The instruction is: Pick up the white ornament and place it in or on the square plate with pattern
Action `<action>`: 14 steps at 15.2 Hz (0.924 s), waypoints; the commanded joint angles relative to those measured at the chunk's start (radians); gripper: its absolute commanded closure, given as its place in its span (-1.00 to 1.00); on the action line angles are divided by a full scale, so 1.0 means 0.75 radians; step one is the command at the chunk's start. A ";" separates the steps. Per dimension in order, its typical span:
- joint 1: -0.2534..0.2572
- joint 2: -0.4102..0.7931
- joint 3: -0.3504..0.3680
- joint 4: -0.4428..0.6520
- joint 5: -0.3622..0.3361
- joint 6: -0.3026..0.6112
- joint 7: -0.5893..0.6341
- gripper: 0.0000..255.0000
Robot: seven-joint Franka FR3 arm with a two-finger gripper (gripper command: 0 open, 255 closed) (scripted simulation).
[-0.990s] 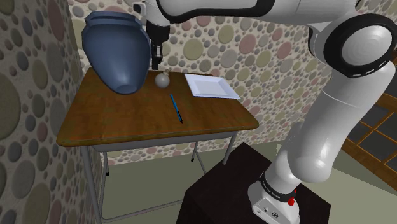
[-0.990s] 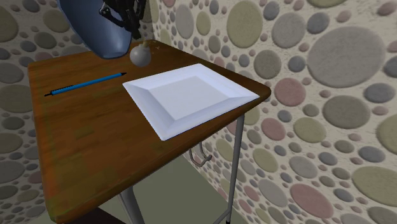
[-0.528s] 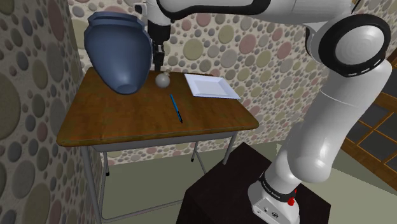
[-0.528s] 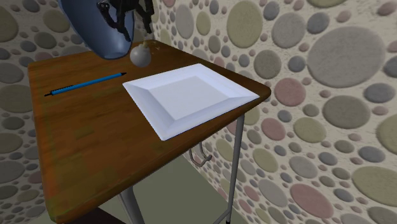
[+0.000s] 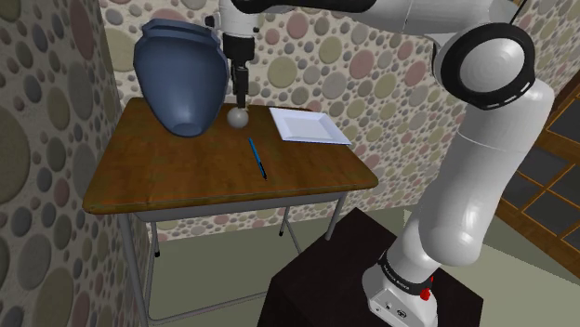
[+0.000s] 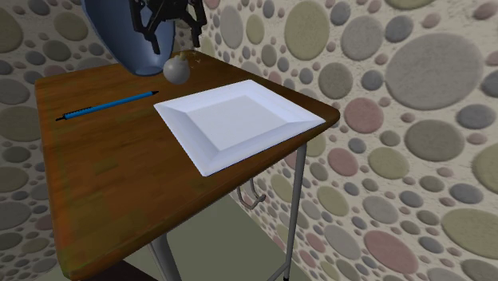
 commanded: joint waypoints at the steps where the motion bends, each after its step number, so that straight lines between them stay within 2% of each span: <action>1: 0.002 0.027 0.001 -0.065 0.000 -0.014 0.001 -1.00; 9: 0.003 0.025 -0.001 -0.079 0.001 -0.003 0.001 -1.00; 10: 0.002 0.021 -0.001 -0.090 0.001 0.004 -0.001 1.00; 14: 0.016 0.039 0.009 -0.075 -0.001 0.005 0.023 1.00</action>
